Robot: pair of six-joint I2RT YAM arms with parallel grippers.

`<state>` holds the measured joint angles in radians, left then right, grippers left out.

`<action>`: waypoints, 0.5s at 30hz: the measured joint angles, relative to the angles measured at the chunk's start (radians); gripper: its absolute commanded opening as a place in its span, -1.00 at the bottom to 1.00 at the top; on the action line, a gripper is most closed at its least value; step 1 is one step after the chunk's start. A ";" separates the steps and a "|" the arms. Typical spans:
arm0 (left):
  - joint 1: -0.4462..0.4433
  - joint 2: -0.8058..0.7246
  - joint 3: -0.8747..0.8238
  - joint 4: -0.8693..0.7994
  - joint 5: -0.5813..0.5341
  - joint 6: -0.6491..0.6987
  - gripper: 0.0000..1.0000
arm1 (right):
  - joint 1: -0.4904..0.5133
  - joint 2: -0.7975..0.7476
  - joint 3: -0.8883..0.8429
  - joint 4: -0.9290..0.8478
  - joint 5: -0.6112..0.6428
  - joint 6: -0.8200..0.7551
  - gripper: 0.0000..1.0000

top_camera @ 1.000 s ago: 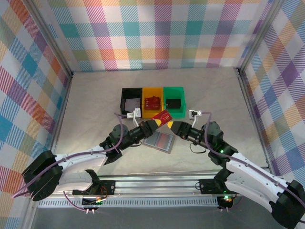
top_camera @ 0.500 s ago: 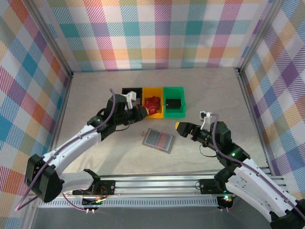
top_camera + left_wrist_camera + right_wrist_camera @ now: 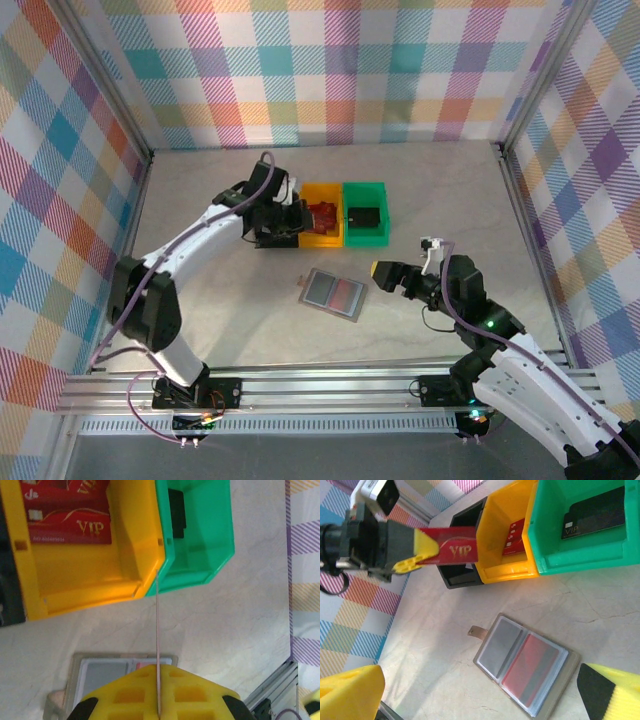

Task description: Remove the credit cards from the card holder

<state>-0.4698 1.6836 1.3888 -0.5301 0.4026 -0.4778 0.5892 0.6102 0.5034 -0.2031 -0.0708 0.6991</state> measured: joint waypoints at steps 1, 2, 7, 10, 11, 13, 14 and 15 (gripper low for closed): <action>0.001 0.035 0.035 -0.013 0.000 0.003 -1.00 | 0.000 -0.003 -0.006 0.000 0.000 -0.003 0.98; 0.002 0.072 0.070 -0.027 -0.002 0.005 -1.00 | 0.000 -0.007 -0.014 0.000 0.000 -0.005 0.98; 0.002 0.224 0.206 -0.087 -0.014 0.008 -1.00 | -0.001 -0.017 -0.034 0.000 0.000 -0.010 0.98; 0.002 0.298 0.285 -0.132 -0.036 0.008 -1.00 | -0.001 -0.029 -0.035 0.000 0.000 -0.014 0.98; 0.002 0.319 0.309 -0.145 -0.045 0.008 -1.00 | -0.001 -0.035 -0.037 0.000 0.000 -0.017 0.98; 0.002 0.353 0.356 -0.171 -0.058 0.008 -1.00 | -0.001 -0.047 -0.041 0.000 -0.001 -0.021 0.98; 0.003 0.370 0.381 -0.183 -0.064 0.008 -1.00 | -0.001 -0.053 -0.044 0.000 -0.001 -0.023 0.98; 0.003 0.386 0.404 -0.191 -0.068 0.008 -1.00 | -0.001 -0.060 -0.048 0.000 -0.001 -0.024 0.98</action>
<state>-0.4667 2.0693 1.7931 -0.7208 0.3344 -0.4702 0.5880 0.5507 0.4557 -0.2028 -0.0719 0.6746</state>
